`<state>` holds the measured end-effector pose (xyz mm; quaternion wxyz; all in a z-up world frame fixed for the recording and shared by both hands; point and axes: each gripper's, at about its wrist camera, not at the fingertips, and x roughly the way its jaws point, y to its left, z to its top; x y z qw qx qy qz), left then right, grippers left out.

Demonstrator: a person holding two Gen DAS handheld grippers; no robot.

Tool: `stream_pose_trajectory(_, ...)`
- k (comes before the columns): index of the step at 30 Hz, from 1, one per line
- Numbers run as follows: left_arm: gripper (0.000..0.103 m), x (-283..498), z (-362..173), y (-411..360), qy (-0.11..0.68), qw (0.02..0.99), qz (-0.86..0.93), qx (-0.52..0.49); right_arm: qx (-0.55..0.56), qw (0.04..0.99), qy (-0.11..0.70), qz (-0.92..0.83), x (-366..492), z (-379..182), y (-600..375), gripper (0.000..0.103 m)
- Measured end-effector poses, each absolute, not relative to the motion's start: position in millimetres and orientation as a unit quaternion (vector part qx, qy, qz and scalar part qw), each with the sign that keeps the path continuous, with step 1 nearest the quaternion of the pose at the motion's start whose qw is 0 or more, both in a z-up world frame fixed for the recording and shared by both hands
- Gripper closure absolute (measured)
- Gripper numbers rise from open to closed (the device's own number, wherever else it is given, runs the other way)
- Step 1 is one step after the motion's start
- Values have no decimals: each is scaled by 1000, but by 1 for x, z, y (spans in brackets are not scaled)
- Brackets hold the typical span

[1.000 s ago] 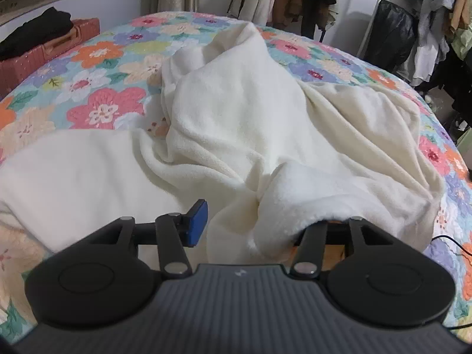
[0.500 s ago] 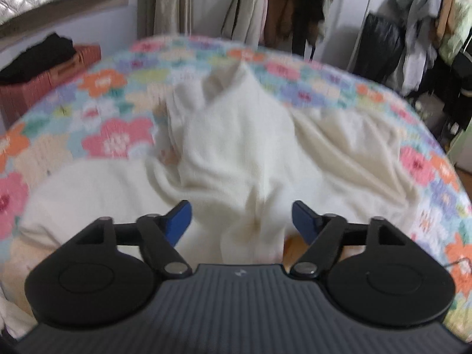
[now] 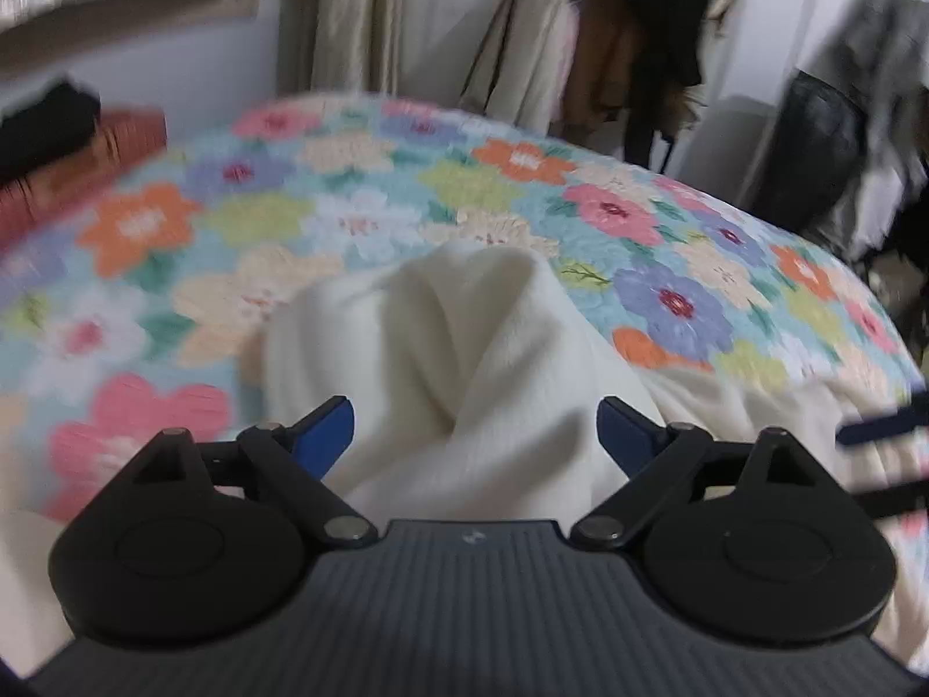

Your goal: Fold clothes

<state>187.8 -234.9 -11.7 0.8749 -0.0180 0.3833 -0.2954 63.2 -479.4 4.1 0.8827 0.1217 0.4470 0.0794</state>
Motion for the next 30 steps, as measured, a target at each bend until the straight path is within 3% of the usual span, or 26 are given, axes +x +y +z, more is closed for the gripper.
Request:
stream_pose_trajectory(1,23,199,-23,-240,410,860,-301,-33,123,875,462,76,71,0,-483,18)
stream_pose_trajectory(2,59,211,-35,-245,436,845,-307,-47,124,869,474,73,77,-3,-486,18)
stream_pose_trajectory(4,84,210,-50,-227,467,806,-335,-141,125,858,493,70,85,-8,-490,18)
stream_pose_trajectory(6,86,198,-59,-206,477,780,-355,-196,125,849,509,73,92,-13,-493,18)
stream_pose_trajectory(10,87,146,-61,-166,448,801,-359,-170,111,848,511,90,111,-14,-496,18)
stream_pose_trajectory(13,87,132,-75,-149,463,782,-359,-212,124,869,467,106,127,-5,-502,18)
stream_pose_trajectory(23,87,106,-81,-155,446,783,-396,-176,312,832,425,173,192,-24,-482,18)
stream_pose_trajectory(27,87,111,-90,-148,438,772,-420,-188,230,831,470,191,209,-30,-422,15)
stream_pose_trajectory(30,87,114,-94,-146,438,766,-429,-193,99,829,515,193,210,-41,-374,14)
